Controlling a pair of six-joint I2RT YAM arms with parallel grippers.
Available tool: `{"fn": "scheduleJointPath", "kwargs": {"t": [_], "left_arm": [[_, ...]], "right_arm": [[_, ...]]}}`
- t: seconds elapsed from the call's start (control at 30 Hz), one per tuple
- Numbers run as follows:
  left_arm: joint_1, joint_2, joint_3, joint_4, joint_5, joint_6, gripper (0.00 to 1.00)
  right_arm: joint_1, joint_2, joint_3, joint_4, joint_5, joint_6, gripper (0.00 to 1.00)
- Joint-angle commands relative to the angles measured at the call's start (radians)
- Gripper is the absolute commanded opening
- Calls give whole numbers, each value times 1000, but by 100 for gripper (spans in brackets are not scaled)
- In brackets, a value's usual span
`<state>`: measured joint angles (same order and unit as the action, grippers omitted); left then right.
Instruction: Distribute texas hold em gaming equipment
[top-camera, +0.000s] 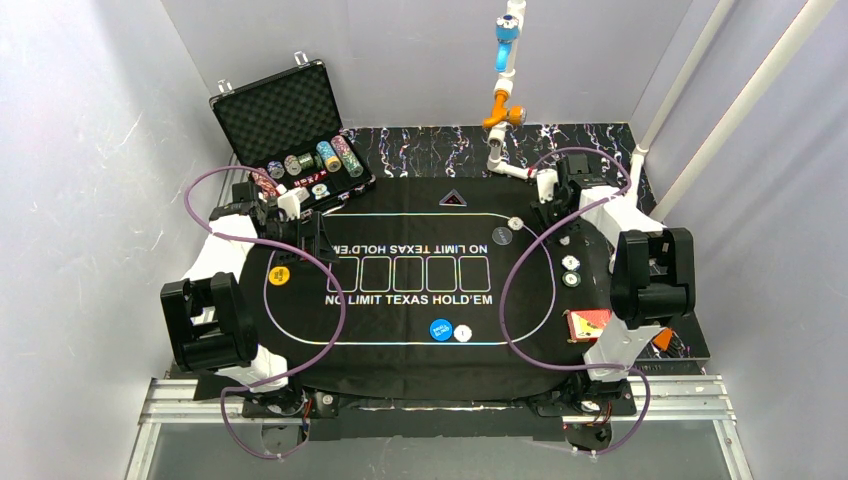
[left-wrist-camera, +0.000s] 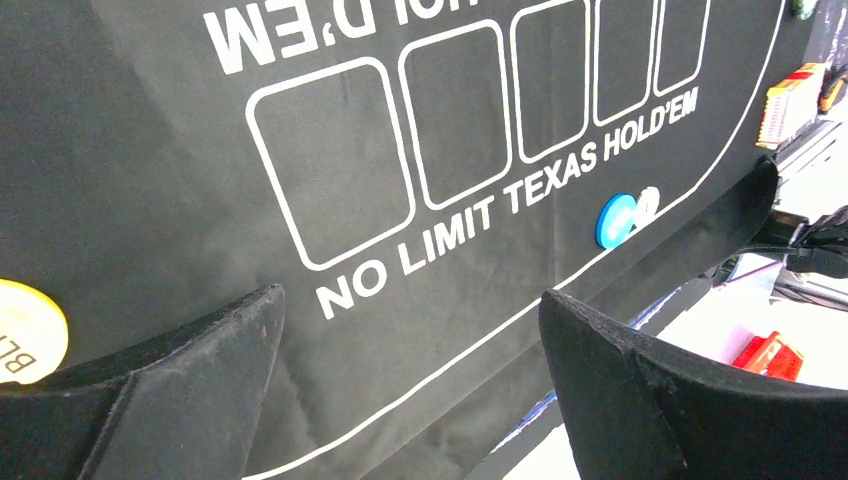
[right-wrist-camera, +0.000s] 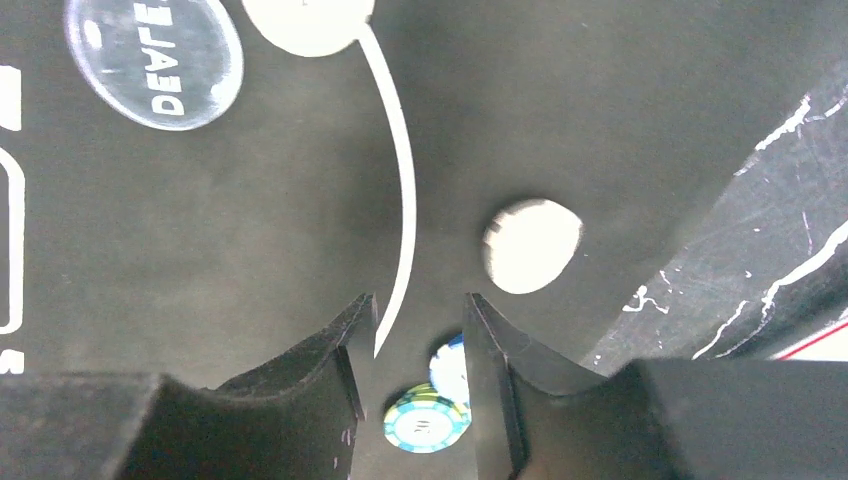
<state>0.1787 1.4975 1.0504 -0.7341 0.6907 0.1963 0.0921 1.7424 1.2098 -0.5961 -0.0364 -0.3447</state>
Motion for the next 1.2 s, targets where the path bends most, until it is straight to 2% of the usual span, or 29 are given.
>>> {"fn": "scheduleJointPath", "kwargs": {"t": [0.0, 0.13, 0.27, 0.4, 0.6, 0.77, 1.17], "left_arm": [[12, -10, 32, -25, 78, -4, 98], [13, 1, 33, -25, 155, -14, 98], [13, -3, 31, -25, 190, -8, 98], [14, -11, 27, -24, 180, -5, 98], [13, -12, 24, -21, 172, -7, 98], [13, -7, 25, -18, 166, -8, 99], [15, -11, 23, -17, 153, -7, 99]], "right_arm": [[52, -64, 6, -20, -29, -10, 39], [131, -98, -24, -16, -61, -4, 39], [155, -103, -15, -14, -6, 6, 46], [73, -84, 16, -11, 25, 13, 52], [-42, -14, 79, -40, 32, -42, 69], [-73, 40, 112, -48, 55, -59, 72], [-114, 150, 170, -44, 44, -54, 70]]}}
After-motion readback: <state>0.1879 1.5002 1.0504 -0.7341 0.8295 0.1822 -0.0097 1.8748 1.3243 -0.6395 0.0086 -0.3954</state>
